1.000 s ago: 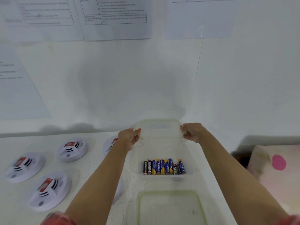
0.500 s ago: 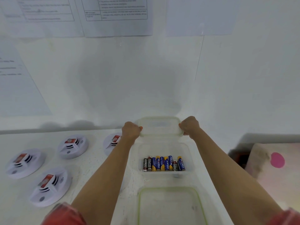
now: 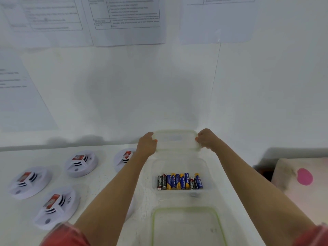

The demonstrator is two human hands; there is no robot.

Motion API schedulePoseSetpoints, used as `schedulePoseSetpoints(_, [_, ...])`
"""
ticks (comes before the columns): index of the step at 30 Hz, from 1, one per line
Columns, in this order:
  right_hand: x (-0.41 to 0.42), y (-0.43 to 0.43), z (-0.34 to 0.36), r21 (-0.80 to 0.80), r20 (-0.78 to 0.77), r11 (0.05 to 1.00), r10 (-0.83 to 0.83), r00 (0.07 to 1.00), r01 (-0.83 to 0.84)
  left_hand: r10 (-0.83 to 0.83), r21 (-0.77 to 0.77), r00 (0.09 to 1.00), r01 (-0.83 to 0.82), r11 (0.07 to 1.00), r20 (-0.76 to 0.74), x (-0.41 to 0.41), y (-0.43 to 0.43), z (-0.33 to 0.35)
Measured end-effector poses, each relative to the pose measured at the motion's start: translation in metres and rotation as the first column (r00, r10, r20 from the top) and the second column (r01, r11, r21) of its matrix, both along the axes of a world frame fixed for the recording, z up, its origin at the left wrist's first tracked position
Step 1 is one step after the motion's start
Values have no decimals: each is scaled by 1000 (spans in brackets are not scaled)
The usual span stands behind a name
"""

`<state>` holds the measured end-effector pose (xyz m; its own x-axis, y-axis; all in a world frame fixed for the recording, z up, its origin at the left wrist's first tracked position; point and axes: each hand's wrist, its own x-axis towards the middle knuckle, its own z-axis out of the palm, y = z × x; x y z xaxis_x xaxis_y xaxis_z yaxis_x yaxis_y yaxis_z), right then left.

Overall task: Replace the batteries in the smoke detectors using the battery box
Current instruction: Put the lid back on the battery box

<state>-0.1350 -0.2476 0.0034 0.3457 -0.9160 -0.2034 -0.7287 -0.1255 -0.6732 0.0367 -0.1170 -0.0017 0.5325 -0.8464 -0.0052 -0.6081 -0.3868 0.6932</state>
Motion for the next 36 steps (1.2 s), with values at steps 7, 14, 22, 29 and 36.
schedulePoseSetpoints(7, [28,-10,13,-134,-148,935,309,939,-329,-368,119,926,358,926,82,0,4,6])
schedulePoseSetpoints(14, [42,-20,-4,-47,-164,906,409,898,-422,-409,233,813,340,911,415,-2,2,4])
schedulePoseSetpoints(22, [51,-30,-3,-27,-130,889,451,883,-458,-413,272,701,311,911,582,-4,-2,3])
schedulePoseSetpoints(29, [51,-24,-3,-53,-116,894,437,892,-445,-403,277,693,293,915,598,-5,-2,4])
schedulePoseSetpoints(36, [38,1,4,-256,-395,859,326,859,-443,-392,216,846,333,918,362,-5,7,3])
